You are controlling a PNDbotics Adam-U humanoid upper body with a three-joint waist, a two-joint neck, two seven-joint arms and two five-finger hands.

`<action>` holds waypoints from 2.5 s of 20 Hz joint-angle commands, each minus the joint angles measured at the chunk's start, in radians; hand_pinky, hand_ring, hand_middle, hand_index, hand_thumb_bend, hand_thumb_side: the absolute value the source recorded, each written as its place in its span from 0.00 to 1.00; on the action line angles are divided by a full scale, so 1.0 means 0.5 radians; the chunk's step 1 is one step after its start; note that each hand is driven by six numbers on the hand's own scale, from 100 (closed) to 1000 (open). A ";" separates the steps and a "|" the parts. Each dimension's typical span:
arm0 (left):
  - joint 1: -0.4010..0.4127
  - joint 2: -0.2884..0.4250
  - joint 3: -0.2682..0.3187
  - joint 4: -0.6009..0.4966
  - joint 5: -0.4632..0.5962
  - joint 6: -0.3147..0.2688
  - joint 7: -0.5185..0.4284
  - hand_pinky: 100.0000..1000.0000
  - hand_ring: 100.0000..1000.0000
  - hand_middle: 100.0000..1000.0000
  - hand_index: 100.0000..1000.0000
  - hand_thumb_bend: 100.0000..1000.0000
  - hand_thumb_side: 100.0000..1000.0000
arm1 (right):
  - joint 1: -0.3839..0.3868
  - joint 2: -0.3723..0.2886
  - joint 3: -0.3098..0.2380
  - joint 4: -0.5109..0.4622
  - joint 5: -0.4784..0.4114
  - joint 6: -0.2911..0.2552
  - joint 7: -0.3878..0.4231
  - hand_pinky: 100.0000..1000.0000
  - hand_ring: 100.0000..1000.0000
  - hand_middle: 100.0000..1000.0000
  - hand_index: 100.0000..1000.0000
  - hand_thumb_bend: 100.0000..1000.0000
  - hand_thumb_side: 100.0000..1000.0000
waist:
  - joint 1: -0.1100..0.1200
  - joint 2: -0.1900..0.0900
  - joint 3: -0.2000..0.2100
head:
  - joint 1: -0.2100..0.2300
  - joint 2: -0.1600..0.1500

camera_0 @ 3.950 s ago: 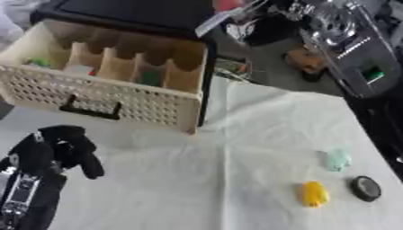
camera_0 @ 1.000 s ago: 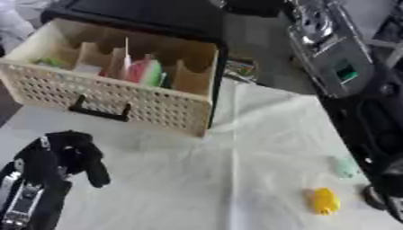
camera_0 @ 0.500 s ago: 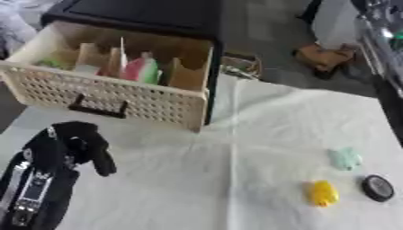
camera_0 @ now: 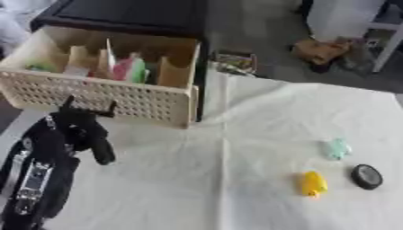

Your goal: Pick up objects from table and place into drawer.

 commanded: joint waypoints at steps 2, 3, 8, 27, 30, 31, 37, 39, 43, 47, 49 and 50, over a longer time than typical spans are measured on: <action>-0.005 0.091 0.031 -0.029 -0.032 -0.062 0.021 0.32 0.29 0.45 0.70 0.00 0.57 | 0.085 -0.117 -0.077 -0.075 -0.040 -0.075 -0.092 0.45 0.55 0.31 0.69 0.33 0.51 | 0.023 -0.050 -0.026 | 0.044 0.022; -0.001 0.112 0.039 -0.029 -0.047 -0.076 0.033 0.29 0.27 0.44 0.69 0.00 0.55 | 0.122 -0.129 -0.086 -0.076 -0.043 -0.106 -0.112 0.45 0.55 0.31 0.69 0.32 0.54 | 0.027 -0.050 -0.035 | 0.053 0.024; 0.031 0.264 0.095 -0.029 -0.182 -0.192 0.130 0.23 0.21 0.41 0.67 0.00 0.46 | 0.300 -0.173 -0.140 -0.077 -0.069 -0.265 -0.221 0.47 0.55 0.33 0.69 0.27 0.57 | 0.050 -0.049 -0.066 | 0.084 0.040; 0.360 1.129 0.189 -0.029 -0.898 -0.474 0.277 0.16 0.15 0.38 0.64 0.00 0.23 | 0.881 -0.187 -0.263 -0.077 0.142 -0.754 -0.504 0.58 0.61 0.39 0.76 0.17 0.92 | 0.136 -0.041 -0.181 | 0.166 0.079; 0.430 1.240 0.173 -0.029 -1.015 -0.405 0.172 0.18 0.19 0.41 0.67 0.01 0.34 | 0.944 -0.173 -0.274 -0.077 0.166 -0.795 -0.520 0.59 0.62 0.39 0.76 0.17 0.94 | 0.144 -0.040 -0.190 | 0.174 0.082; 0.448 1.265 0.169 -0.029 -1.049 -0.380 0.127 0.18 0.19 0.41 0.67 0.01 0.34 | 0.961 -0.166 -0.279 -0.077 0.170 -0.804 -0.526 0.59 0.62 0.39 0.76 0.17 0.94 | 0.146 -0.040 -0.193 | 0.178 0.083; 0.517 1.409 0.158 -0.029 -1.264 -0.216 -0.235 0.18 0.23 0.45 0.75 0.01 0.34 | 1.044 -0.138 -0.299 -0.077 0.181 -0.850 -0.543 0.59 0.62 0.39 0.76 0.18 0.96 | 0.165 -0.041 -0.212 | 0.202 0.080; 0.512 1.439 0.156 -0.029 -1.308 -0.156 -0.348 0.19 0.26 0.46 0.76 0.01 0.34 | 1.060 -0.134 -0.300 -0.077 0.183 -0.868 -0.537 0.60 0.62 0.39 0.76 0.19 0.96 | 0.170 -0.042 -0.219 | 0.207 0.079; 0.492 1.514 0.163 -0.029 -1.364 -0.062 -0.490 0.23 0.35 0.49 0.80 0.01 0.34 | 1.095 -0.112 -0.306 -0.077 0.166 -0.897 -0.516 0.60 0.62 0.39 0.77 0.18 0.97 | 0.184 -0.044 -0.231 | 0.218 0.083; 0.457 1.573 0.164 -0.029 -1.415 0.003 -0.545 0.29 0.45 0.53 0.83 0.01 0.34 | 1.133 -0.081 -0.317 -0.077 0.141 -0.923 -0.505 0.62 0.64 0.39 0.77 0.16 0.98 | 0.198 -0.045 -0.237 | 0.228 0.089; 0.442 1.589 0.164 -0.029 -1.427 0.034 -0.559 0.32 0.49 0.56 0.85 0.01 0.34 | 1.153 -0.061 -0.329 -0.077 0.142 -0.932 -0.515 0.64 0.65 0.40 0.78 0.14 1.00 | 0.203 -0.044 -0.242 | 0.235 0.091; 0.432 1.598 0.164 -0.029 -1.431 0.052 -0.568 0.33 0.50 0.57 0.86 0.01 0.34 | 1.170 -0.047 -0.337 -0.077 0.153 -0.934 -0.524 0.65 0.66 0.40 0.79 0.14 1.00 | 0.206 -0.043 -0.246 | 0.239 0.093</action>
